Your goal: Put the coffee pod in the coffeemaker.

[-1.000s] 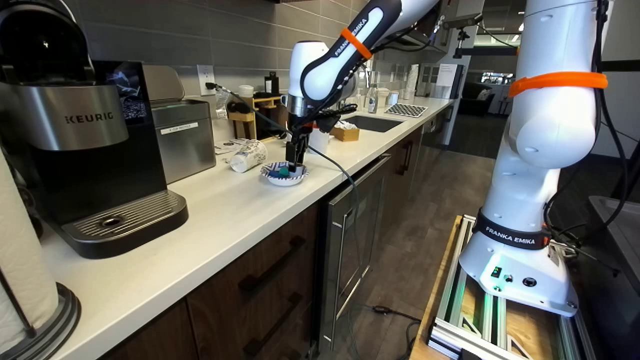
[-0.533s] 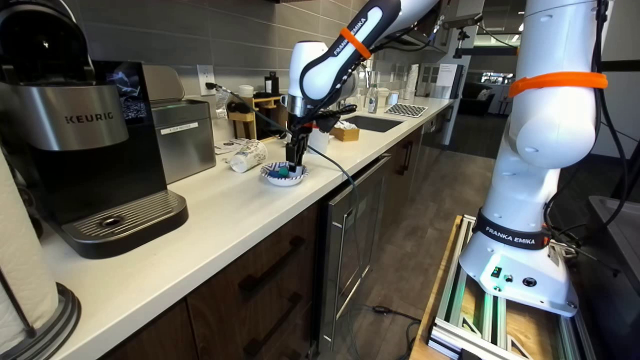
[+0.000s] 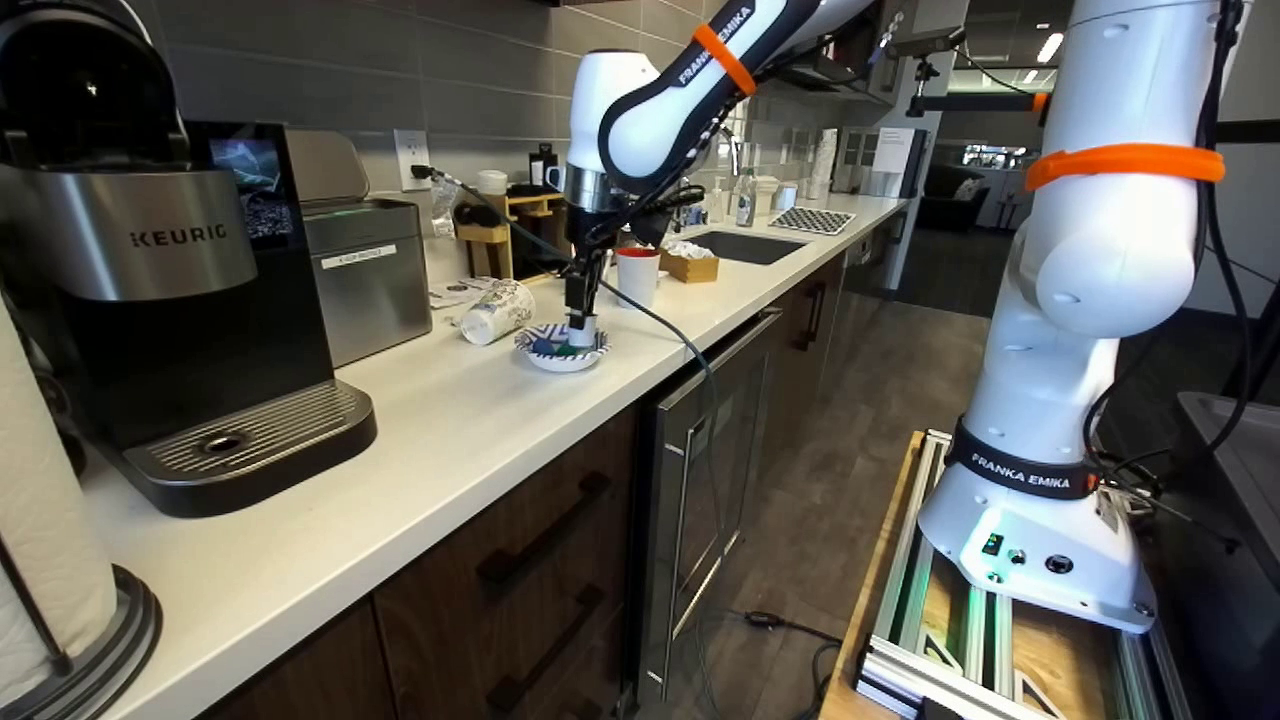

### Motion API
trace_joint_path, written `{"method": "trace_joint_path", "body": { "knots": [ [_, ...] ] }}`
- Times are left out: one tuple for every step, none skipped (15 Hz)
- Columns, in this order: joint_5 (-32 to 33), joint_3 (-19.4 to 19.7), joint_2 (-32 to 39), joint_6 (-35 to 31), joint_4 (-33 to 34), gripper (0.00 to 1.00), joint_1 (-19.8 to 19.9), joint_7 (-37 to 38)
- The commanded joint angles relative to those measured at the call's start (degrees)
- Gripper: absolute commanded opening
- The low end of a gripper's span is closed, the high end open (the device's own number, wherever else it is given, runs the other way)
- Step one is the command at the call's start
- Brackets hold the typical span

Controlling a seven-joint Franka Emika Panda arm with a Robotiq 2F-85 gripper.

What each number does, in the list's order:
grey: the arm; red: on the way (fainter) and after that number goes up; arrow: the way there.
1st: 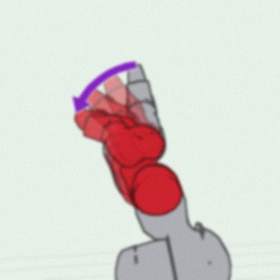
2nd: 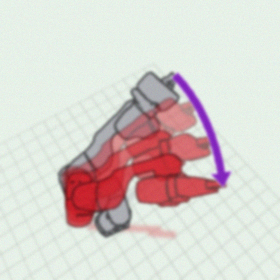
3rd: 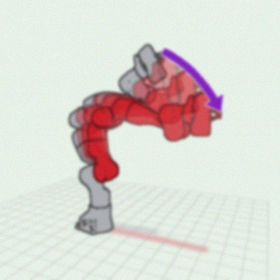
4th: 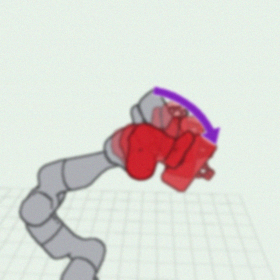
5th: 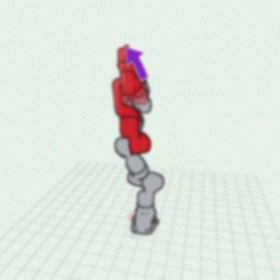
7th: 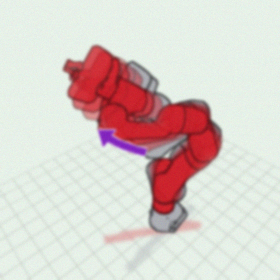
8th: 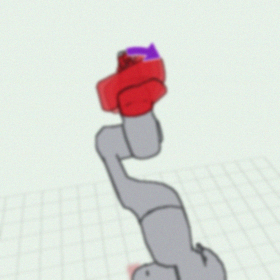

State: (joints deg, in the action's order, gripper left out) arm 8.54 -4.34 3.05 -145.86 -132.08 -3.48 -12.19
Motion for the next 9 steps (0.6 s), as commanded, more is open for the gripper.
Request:
{"method": "trace_joint_path", "body": {
  "knots": [
    [4.82,-1.19,-6.14,3.5,-1.71,0.26,-1.77,0.72],
    [5.06,-1.96,-6.93,3.87,-1.48,0.26,-2.42,-0.29],
    [5.3,-2.63,-7.3,3.73,-1.08,0.26,-3.05,-1.16],
    [5.32,-3.42,-7.62,3.45,-0.68,0.26,-3.82,-2.03],
    [5.12,-4.46,-7.23,3.17,0.13,0.26,-4.89,-3.18],
    [4.95,-5.47,-6.74,3.35,0.99,0.26,-5.95,-4.42],
    [4.97,-6.66,-5.79,3.42,2.26,0.26,-7.13,-5.64],
    [4.84,-7.68,-5.12,3.57,3.19,0.26,-8.17,-6.76],
    [5.11,-8.88,-4.09,4.06,4.82,0.26,-9.32,-7.71]
  ]
}}
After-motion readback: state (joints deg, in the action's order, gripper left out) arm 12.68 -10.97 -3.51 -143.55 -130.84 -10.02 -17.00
